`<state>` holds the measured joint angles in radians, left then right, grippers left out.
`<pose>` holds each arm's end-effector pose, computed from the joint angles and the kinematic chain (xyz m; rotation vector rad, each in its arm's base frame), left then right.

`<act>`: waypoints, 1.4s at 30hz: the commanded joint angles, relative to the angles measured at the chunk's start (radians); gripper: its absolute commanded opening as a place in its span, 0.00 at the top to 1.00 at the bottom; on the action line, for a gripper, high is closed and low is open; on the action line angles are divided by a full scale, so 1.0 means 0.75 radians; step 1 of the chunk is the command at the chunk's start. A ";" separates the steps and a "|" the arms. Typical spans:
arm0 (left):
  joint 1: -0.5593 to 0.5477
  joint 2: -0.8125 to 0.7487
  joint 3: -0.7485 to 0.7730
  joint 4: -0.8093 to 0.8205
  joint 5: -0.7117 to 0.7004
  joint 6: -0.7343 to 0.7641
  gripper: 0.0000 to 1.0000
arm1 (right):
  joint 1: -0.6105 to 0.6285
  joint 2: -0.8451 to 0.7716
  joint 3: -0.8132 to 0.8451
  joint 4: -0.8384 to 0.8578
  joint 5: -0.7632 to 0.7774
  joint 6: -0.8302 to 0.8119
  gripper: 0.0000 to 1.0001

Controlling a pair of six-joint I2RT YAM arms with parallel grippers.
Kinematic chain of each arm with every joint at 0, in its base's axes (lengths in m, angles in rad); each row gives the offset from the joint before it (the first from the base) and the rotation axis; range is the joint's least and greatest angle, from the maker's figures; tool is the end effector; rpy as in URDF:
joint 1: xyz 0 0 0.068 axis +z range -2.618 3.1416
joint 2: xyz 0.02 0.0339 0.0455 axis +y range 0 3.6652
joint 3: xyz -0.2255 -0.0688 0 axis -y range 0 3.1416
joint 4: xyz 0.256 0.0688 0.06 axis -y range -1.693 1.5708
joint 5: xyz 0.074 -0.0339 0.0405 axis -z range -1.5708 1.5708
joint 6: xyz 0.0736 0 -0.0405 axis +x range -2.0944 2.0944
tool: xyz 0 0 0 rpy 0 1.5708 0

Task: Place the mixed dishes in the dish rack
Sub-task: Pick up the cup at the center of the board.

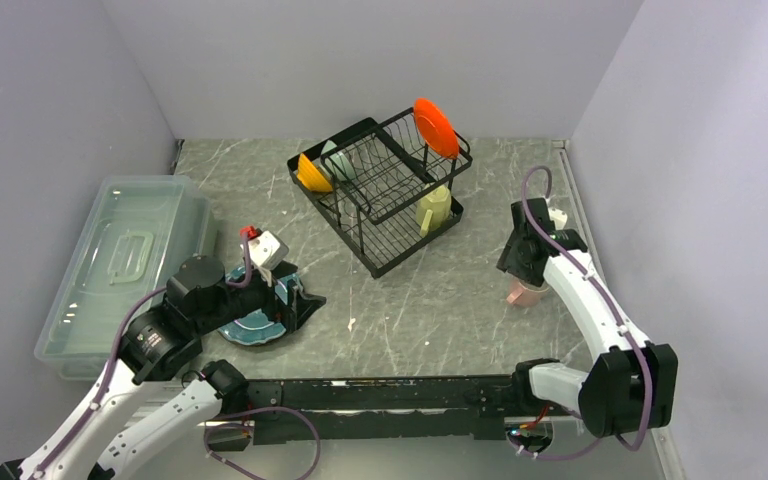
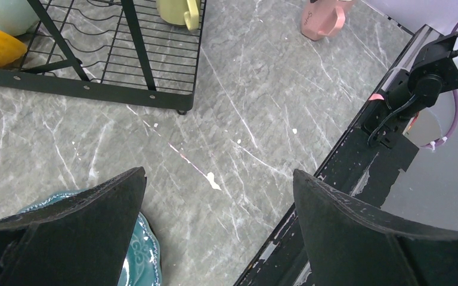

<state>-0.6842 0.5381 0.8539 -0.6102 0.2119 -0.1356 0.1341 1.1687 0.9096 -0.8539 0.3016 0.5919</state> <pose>0.1380 -0.1326 0.3233 0.6671 1.8105 -0.7562 0.2589 0.0129 0.1840 0.6811 2.5170 -0.1546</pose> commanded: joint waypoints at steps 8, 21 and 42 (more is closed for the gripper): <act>-0.006 -0.015 0.015 0.030 0.004 0.005 0.00 | -0.022 0.031 -0.088 0.138 -0.022 0.023 0.62; -0.006 -0.022 0.013 0.032 0.004 0.007 0.01 | -0.023 -0.057 -0.066 0.120 -0.060 0.006 1.00; -0.006 0.188 0.064 0.055 0.183 -0.061 0.01 | -0.022 -0.594 0.039 0.411 -0.912 0.197 1.00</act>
<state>-0.6842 0.6193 0.8555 -0.6075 0.2630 -0.1421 0.1177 0.7708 0.9085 -0.7609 -0.1486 0.6689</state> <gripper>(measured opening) 0.994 0.061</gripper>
